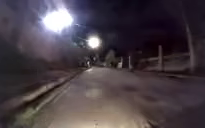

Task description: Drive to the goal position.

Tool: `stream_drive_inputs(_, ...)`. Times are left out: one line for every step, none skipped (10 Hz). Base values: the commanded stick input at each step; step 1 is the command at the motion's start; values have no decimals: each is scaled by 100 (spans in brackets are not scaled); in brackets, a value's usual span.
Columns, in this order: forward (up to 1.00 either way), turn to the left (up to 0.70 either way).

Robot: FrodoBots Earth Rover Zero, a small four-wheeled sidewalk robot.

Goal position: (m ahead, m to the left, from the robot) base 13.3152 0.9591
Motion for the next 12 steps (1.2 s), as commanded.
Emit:
stream_drive_inputs(64, 0)
stream_drive_inputs(68, 0)
stream_drive_inputs(70, 0)
stream_drive_inputs(70, 0)
stream_drive_inputs(70, 0)
stream_drive_inputs(70, 0)
stream_drive_inputs(70, 0)
stream_drive_inputs(70, 0)
stream_drive_inputs(70, 0)
stream_drive_inputs(70, 0)
stream_drive_inputs(70, 0)
stream_drive_inputs(70, 0)
